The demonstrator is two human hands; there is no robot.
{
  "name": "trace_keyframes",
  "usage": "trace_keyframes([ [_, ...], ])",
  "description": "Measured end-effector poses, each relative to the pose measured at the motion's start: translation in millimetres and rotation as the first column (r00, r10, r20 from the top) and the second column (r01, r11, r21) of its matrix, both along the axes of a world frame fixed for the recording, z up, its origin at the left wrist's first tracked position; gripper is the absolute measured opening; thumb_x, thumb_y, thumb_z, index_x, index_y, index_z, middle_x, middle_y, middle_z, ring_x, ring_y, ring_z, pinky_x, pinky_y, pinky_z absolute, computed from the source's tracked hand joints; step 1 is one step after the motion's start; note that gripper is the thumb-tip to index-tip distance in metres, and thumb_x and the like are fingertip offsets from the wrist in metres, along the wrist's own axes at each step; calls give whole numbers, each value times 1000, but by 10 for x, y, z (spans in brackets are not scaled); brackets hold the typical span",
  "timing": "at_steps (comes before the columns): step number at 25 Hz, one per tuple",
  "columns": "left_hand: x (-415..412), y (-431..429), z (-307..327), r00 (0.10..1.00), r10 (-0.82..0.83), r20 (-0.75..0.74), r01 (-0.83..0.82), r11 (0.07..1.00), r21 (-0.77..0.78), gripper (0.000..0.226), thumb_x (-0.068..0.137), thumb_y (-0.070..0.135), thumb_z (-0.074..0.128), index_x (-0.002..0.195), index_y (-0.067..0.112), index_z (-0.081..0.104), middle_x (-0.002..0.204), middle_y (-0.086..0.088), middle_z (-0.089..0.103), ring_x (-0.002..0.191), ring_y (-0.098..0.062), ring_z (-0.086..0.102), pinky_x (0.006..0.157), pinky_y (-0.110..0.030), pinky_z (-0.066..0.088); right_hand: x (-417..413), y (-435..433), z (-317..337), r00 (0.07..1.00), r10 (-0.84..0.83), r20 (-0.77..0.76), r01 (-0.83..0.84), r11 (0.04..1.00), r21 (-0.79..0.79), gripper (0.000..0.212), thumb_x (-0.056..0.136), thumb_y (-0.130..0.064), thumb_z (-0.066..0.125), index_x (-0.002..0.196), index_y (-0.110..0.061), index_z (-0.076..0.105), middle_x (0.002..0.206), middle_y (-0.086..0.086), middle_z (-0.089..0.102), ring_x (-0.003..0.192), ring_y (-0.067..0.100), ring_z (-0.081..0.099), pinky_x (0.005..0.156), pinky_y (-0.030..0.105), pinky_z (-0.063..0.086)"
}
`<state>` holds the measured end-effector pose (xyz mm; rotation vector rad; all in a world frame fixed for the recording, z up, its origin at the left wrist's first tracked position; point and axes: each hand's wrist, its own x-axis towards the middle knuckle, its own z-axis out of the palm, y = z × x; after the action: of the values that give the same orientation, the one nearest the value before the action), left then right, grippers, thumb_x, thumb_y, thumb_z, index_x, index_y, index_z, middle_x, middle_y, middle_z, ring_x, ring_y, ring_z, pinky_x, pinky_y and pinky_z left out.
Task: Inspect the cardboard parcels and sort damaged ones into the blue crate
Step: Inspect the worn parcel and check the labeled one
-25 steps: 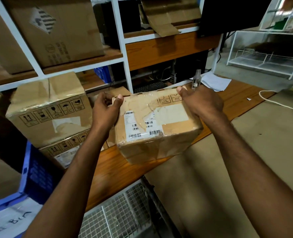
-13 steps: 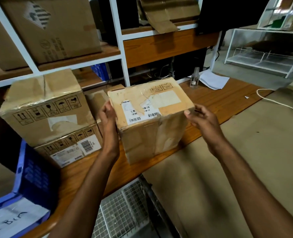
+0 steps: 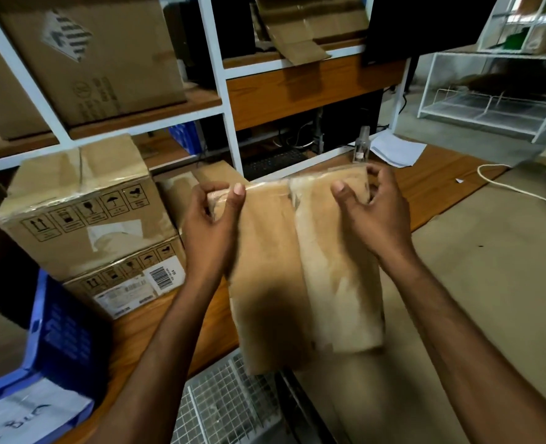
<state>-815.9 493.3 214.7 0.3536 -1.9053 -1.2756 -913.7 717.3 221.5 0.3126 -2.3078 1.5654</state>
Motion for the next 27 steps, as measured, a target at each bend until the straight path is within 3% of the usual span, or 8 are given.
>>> trace_keyframes([
  [3, -77, 87, 33, 990, 104, 99, -98, 993, -61, 38, 90, 61, 70, 115, 35, 59, 115, 13, 66, 104, -8, 64, 90, -43, 58, -2, -76, -64, 996, -87, 26, 85, 995, 47, 52, 91, -56, 69, 130, -27, 51, 110, -10, 69, 95, 14, 67, 72, 23, 48],
  [6, -139, 353, 71, 959, 180, 220, -145, 976, -164, 76, 77, 75, 73, 131, 29, 45, 128, 6, 55, 108, -14, 56, 85, -33, 46, 15, -191, -96, 995, -82, 48, 78, 994, 82, 72, 84, -67, 71, 134, -25, 40, 121, -4, 66, 103, 21, 66, 79, 32, 52],
  [10, -237, 375, 33, 964, 205, 170, -168, 963, -212, 90, 72, 72, 78, 136, 20, 40, 138, -3, 43, 112, -17, 50, 82, -32, 45, -15, -200, -138, 997, -52, 54, 47, 995, 88, 91, 76, -67, 78, 142, -23, 34, 132, 0, 61, 114, 24, 63, 82, 29, 49],
  [14, -179, 343, -59, 975, 137, 174, -76, 946, -316, 100, 72, 65, 84, 143, 22, 29, 148, -3, 30, 120, -12, 38, 77, -16, 33, 3, -83, -244, 999, -11, 47, 6, 994, 110, 115, 67, -63, 87, 155, -26, 24, 147, 1, 53, 127, 22, 55, 93, 30, 47],
  [19, -172, 343, -97, 968, 114, 223, -3, 895, -446, 114, 68, 61, 88, 152, 17, 25, 159, -9, 17, 143, -24, 27, 98, -30, 36, 12, -54, -278, 995, 47, 84, -63, 978, 201, 136, 62, -57, 92, 163, -27, 5, 165, 3, 32, 146, 28, 39, 109, 37, 41],
  [22, -133, 383, -195, 966, 140, 218, -37, 908, -417, 120, 70, 57, 89, 158, 19, 16, 167, -6, 5, 151, -26, 21, 99, -23, 34, 55, -25, -293, 996, 37, 85, -54, 978, 202, 131, 66, -56, 91, 163, -25, 9, 163, 3, 35, 144, 27, 42, 106, 34, 42],
  [24, -103, 408, -266, 968, 90, 232, -15, 951, -309, 131, 71, 55, 90, 163, 22, 3, 171, -4, 0, 153, -29, 22, 108, -30, 31, 89, -6, -333, 987, 66, 146, -97, 972, 212, 120, 70, -52, 90, 161, -24, 15, 155, 3, 45, 135, 25, 48, 95, 28, 39],
  [27, -37, 417, -417, 974, 84, 212, -55, 988, -141, 117, 78, 54, 85, 163, 35, 6, 168, 3, 22, 146, -22, 37, 108, -41, 36, 135, 35, -407, 991, 17, 135, -38, 987, 154, 93, 78, -49, 86, 152, -22, 36, 131, -4, 61, 112, 15, 57, 86, 25, 42],
])
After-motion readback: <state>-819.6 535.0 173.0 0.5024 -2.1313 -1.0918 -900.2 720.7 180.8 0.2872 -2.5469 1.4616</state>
